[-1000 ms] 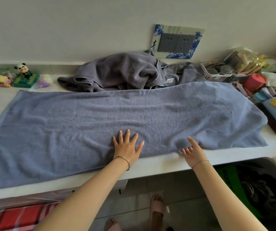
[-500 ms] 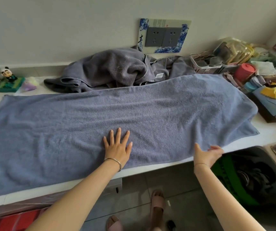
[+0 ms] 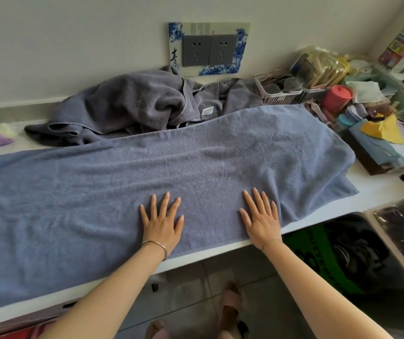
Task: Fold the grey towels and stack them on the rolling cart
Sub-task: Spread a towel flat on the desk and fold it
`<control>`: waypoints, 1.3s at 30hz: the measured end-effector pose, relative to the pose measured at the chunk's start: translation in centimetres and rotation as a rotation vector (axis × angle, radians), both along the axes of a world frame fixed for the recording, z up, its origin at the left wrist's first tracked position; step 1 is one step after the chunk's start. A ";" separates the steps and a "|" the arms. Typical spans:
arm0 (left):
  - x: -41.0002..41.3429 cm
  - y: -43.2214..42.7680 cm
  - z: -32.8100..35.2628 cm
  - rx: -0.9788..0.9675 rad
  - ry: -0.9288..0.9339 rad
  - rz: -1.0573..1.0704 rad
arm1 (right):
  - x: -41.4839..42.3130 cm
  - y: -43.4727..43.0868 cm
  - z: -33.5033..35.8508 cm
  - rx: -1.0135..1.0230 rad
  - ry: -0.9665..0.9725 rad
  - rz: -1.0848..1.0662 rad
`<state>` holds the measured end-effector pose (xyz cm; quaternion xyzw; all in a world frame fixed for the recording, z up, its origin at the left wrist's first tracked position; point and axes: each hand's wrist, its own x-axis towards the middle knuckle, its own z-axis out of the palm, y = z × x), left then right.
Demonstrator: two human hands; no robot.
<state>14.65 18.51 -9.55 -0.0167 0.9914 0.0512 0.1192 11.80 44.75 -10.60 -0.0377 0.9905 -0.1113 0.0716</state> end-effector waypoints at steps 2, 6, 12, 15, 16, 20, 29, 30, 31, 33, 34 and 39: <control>-1.4 1.5 1.3 0.004 -0.010 0.030 | -0.6 2.3 0.9 -0.042 0.027 0.028; -5.7 6.6 3.5 0.022 -0.011 0.026 | -2.5 6.6 3.7 -0.170 0.210 0.120; -10.9 16.1 4.4 0.137 0.040 -0.093 | -9.0 16.3 5.7 -0.435 0.340 -0.307; -12.5 19.4 4.5 0.175 0.041 -0.127 | -11.9 20.1 6.4 -0.627 0.303 -0.530; -12.9 20.3 4.3 0.184 0.042 -0.136 | -12.7 21.0 6.7 -0.699 0.280 -0.595; -14.7 22.8 3.8 0.198 0.071 -0.136 | -15.9 24.2 6.4 -0.835 0.178 -0.761; -18.6 25.5 3.5 0.248 0.119 -0.120 | -18.6 27.5 8.6 -0.699 0.410 -0.785; -18.8 25.8 3.3 0.241 0.101 -0.119 | -18.8 27.8 8.4 -0.668 0.374 -0.799; -18.9 25.9 3.2 0.230 0.092 -0.119 | -18.9 28.0 7.9 -0.627 0.314 -0.810; -19.0 26.1 3.0 0.223 0.133 -0.114 | -19.2 28.2 6.8 -0.573 0.185 -0.816; -19.0 26.2 3.0 0.240 0.178 -0.111 | -19.5 28.1 6.4 -0.572 0.137 -0.811; -21.4 26.1 3.9 0.243 0.265 -0.100 | -22.6 27.0 6.5 -0.597 0.014 -0.670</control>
